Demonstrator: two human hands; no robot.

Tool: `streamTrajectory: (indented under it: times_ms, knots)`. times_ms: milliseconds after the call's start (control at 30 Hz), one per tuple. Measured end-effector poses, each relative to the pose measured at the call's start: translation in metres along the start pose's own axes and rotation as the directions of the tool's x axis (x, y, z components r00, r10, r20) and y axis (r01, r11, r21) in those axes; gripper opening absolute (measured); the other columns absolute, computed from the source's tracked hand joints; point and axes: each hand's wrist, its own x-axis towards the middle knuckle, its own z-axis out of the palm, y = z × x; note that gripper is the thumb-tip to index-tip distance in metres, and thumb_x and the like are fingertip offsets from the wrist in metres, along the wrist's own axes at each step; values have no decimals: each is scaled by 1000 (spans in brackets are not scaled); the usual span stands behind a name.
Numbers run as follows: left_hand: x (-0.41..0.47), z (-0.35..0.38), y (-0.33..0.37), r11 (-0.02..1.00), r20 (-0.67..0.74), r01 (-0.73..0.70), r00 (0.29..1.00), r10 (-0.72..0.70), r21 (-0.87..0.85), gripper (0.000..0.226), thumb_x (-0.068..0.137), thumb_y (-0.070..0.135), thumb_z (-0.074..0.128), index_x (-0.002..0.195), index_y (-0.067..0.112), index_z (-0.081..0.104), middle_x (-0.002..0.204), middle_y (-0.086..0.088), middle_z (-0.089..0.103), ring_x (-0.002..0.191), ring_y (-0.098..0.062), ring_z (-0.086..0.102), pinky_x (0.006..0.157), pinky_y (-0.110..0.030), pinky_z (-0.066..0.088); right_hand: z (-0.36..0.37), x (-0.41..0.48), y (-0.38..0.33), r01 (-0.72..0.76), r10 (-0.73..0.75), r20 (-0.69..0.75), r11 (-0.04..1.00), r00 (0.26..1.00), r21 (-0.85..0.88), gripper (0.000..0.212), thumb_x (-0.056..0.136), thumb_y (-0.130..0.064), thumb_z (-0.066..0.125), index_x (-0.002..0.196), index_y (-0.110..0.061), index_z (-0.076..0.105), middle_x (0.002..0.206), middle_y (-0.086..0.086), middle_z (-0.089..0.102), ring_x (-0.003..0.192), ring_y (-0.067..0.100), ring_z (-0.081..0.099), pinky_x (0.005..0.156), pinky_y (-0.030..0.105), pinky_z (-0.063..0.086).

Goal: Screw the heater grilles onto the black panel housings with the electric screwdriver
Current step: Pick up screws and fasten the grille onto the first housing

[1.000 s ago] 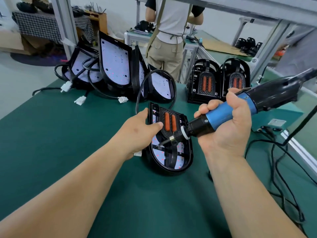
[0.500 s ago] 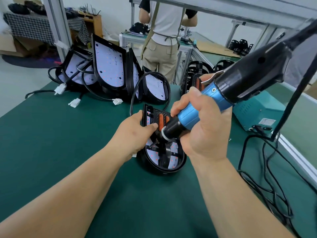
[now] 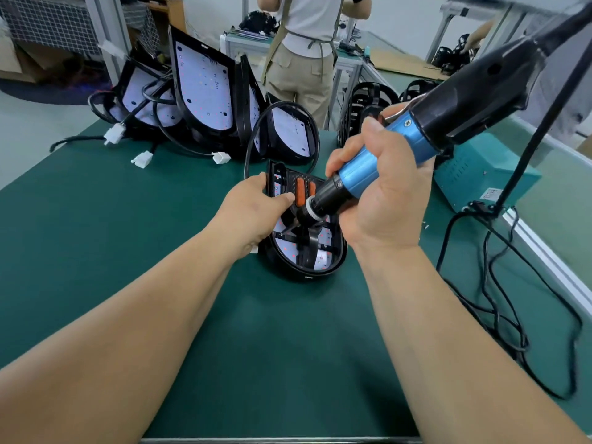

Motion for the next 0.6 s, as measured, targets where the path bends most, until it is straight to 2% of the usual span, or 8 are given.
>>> streamTrajectory:
  times_ms: [167,300,400,467,600]
  knots:
    - [2,0,-1,1000,-3,-2,1000,2,-13,19,92,24,63,110,21,69,101,-6,75,97,-30,70,94,-50,54,-1,1,0,1,-1,10,1000,1000,6,18,80,-7,60,89,-14,46,50,-2,50,46,17,50,61,34,40]
    - [0,1,0,1000,-7,-4,1000,4,-11,19,92,24,63,111,20,68,100,-12,74,96,-35,70,90,-52,56,-1,3,1,-8,8,6,1000,1000,6,18,80,-7,60,89,-14,45,49,-3,49,45,16,49,59,32,39]
    - [-2,1,1,999,-1,-5,1000,5,-33,19,91,25,63,108,18,68,103,-23,72,95,-45,68,85,-59,56,-1,6,2,-21,21,-14,1000,1000,-4,17,78,-9,61,85,-14,45,50,2,46,44,21,46,56,32,38]
    - [-4,1,2,999,1,1,1000,-1,-32,21,90,26,63,109,17,67,105,-27,70,91,-45,69,83,-63,54,-2,7,3,-23,23,-15,1000,1000,-5,16,78,-9,60,82,-15,46,50,4,45,46,23,43,57,32,38]
    - [-5,1,3,1000,-4,6,1000,-6,-16,25,88,29,63,109,17,66,105,-27,70,96,-49,66,83,-64,54,-2,8,4,-21,21,-8,1000,1000,-8,15,78,-8,61,77,-16,47,52,6,43,46,23,43,58,33,38]
